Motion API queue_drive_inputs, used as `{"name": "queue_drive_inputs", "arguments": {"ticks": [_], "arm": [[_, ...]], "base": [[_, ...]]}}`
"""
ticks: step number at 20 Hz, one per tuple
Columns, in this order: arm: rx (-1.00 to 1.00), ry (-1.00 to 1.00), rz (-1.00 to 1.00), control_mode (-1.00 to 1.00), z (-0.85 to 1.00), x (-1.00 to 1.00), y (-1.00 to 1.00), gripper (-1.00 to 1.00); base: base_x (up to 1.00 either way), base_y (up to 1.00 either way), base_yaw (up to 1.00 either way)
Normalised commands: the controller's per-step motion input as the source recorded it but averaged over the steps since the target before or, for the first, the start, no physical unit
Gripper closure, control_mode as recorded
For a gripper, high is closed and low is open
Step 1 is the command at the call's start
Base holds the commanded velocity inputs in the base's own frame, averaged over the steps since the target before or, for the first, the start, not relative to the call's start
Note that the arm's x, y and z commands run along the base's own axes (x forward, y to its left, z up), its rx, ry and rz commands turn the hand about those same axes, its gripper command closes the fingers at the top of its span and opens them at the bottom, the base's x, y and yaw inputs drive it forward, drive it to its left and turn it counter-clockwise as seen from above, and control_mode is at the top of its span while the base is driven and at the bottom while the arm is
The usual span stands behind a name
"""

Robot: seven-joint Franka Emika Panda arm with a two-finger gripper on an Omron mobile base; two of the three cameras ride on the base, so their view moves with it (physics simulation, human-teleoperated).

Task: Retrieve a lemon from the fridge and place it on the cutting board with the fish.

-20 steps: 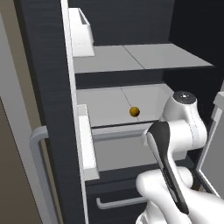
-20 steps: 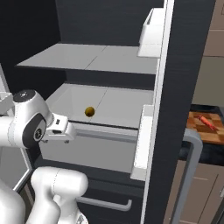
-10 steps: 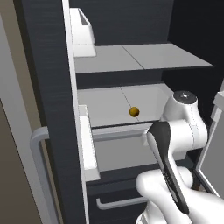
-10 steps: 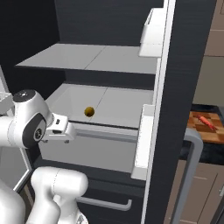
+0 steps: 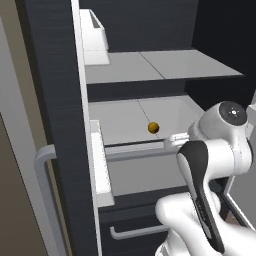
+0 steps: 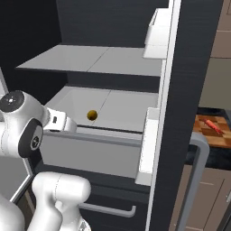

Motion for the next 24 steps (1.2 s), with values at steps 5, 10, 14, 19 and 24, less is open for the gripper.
{"name": "queue_drive_inputs", "arguments": {"ticks": [5,10,14,19,24], "arm": [[0.05,-0.29,-0.07,-1.0,0.42,0.02,-0.13,-1.0],[0.0,-0.04,-0.07,-1.0,0.12,0.11,-0.06,-1.0],[0.0,0.01,0.0,-1.0,0.0,0.06,0.0,-1.0],[0.0,0.0,0.0,-1.0,0.0,0.08,0.0,-1.0],[0.0,-0.04,0.0,-1.0,-0.25,0.24,0.0,-1.0]], "base": [[0.0,0.0,0.0],[0.0,0.0,0.0],[0.0,0.0,0.0],[0.0,0.0,0.0],[0.0,0.0,0.0]]}}
